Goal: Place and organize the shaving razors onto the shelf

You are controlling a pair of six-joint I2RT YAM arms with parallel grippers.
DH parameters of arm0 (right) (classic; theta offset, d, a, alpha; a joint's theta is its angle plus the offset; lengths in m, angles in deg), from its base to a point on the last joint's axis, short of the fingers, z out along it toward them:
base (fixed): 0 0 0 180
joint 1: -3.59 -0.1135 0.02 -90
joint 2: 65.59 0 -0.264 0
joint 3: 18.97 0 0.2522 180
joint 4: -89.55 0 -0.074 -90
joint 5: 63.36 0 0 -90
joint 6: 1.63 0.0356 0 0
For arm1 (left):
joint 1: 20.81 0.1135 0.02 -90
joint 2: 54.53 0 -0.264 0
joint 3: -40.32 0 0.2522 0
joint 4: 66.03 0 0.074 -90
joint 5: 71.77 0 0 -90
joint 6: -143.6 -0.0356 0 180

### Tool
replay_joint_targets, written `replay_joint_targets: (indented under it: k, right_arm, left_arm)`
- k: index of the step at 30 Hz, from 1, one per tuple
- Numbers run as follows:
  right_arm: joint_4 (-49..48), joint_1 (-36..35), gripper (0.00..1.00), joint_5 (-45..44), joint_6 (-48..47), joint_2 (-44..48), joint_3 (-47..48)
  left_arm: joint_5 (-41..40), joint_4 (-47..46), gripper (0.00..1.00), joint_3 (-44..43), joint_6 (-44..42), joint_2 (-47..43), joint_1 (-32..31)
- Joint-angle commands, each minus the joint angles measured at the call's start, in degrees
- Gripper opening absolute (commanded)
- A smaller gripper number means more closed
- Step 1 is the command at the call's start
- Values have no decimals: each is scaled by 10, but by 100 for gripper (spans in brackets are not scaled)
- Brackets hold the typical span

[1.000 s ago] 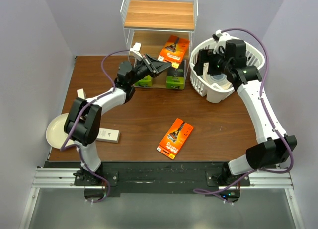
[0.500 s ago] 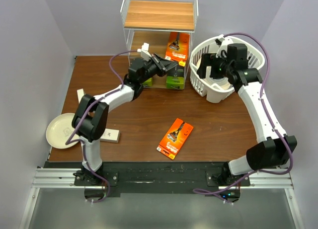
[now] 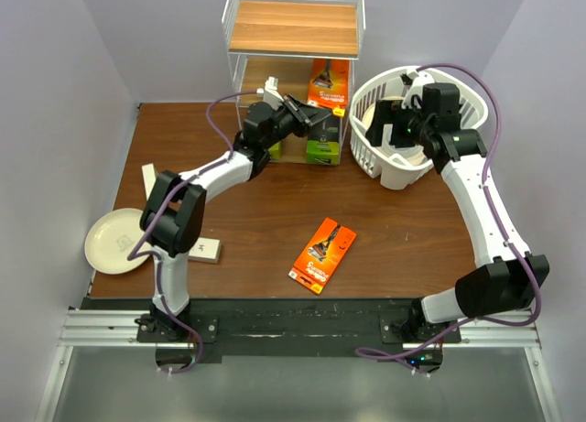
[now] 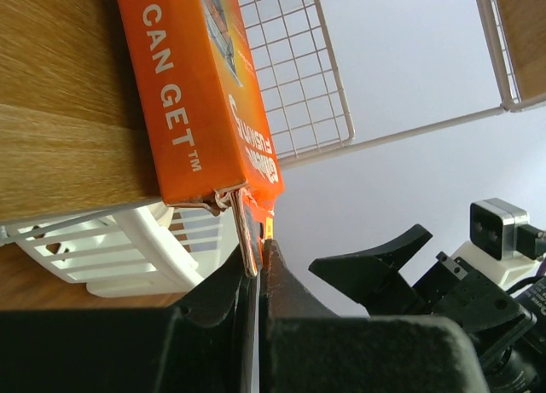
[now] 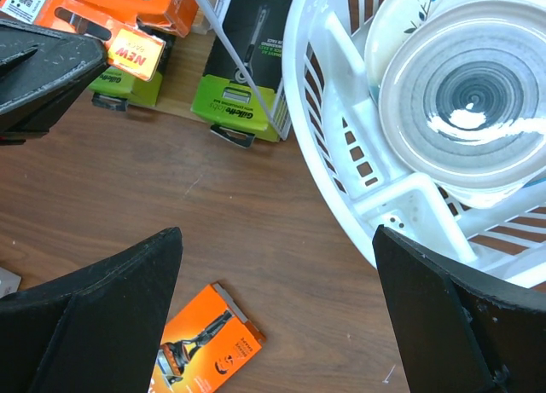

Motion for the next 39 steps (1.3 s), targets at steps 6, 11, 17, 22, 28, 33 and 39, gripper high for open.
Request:
replay_joint_targets:
  k: [6, 11, 17, 22, 28, 33, 39]
  right_arm:
    - [-15, 3, 99, -5, 4, 8, 8]
    - [-16, 3, 99, -1, 4, 5, 9]
    - [-18, 4, 99, 3, 2, 5, 7]
    - [-27, 4, 98, 4, 3, 16, -15]
    - [-30, 0, 99, 98, 4, 54, -99]
    - [-44, -84, 97, 146, 8, 75, -223]
    - [-55, -191, 95, 54, 44, 61, -311]
  left_arm:
    - [8, 27, 8, -41, 14, 27, -19]
    - [5, 33, 10, -50, 12, 28, -22]
    - [25, 40, 45, -2, 8, -10, -16]
    - [61, 34, 69, 86, -36, -89, 17]
    - [124, 67, 73, 238, -137, -209, 75]
    - [106, 162, 73, 345, -291, -312, 94]
    - [70, 193, 73, 433, -451, -356, 43]
